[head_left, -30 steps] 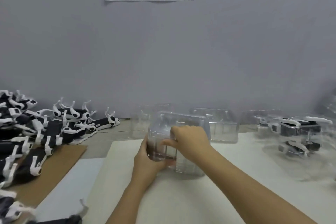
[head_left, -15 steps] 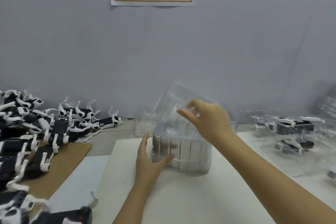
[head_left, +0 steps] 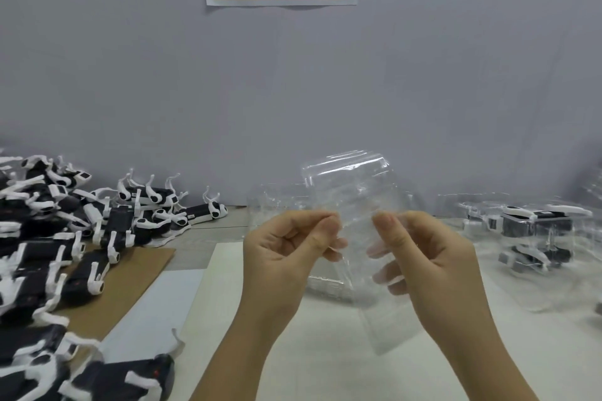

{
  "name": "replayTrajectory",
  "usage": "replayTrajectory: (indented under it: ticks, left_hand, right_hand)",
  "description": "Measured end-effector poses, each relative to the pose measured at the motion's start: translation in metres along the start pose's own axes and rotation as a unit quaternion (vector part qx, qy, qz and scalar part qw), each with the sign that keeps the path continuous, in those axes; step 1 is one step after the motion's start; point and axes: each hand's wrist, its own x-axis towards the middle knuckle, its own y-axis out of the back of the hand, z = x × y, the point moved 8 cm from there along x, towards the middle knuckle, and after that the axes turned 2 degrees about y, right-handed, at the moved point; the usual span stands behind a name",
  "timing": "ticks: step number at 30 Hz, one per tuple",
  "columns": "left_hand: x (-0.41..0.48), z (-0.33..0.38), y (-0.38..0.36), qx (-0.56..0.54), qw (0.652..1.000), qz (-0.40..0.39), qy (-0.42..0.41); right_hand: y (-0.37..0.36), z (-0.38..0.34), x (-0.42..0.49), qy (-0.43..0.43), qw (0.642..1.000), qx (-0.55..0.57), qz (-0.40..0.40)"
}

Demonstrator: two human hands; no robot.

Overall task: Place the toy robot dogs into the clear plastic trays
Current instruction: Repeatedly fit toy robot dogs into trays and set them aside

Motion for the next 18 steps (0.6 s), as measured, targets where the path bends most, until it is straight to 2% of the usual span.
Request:
replayTrajectory:
  ticks: [6, 10, 13, 15, 17, 18]
  left_hand:
    - [-0.003, -0.001, -0.005, -0.025, 0.999, 0.01, 0.038]
    - [0.0, -0.002, -0.003, -0.039, 0.999, 0.006, 0.038]
    - [0.005, -0.01, 0.007, -0.107, 0.991, 0.054, 0.063]
    - [0.012, -0.023, 0.021, -0.208, 0.968, 0.099, 0.101]
    - [0.021, -0.032, 0.038, -0.287, 0.939, 0.149, 0.115]
    - [0.026, -0.035, 0.043, -0.337, 0.919, 0.166, 0.117]
  right_hand:
    - [0.006, 0.002, 0.005, -0.04, 0.999, 0.03, -0.012]
    - [0.027, -0.012, 0.008, 0.019, 0.998, 0.046, 0.049]
    - [0.065, -0.033, 0.006, 0.062, 0.99, 0.059, 0.11]
    - [0.098, -0.045, 0.002, 0.064, 0.992, 0.012, 0.11]
    - [0.115, -0.037, -0.004, 0.049, 0.993, -0.106, 0.024]
    - [0.123, -0.035, -0.007, 0.057, 0.986, -0.159, 0.009]
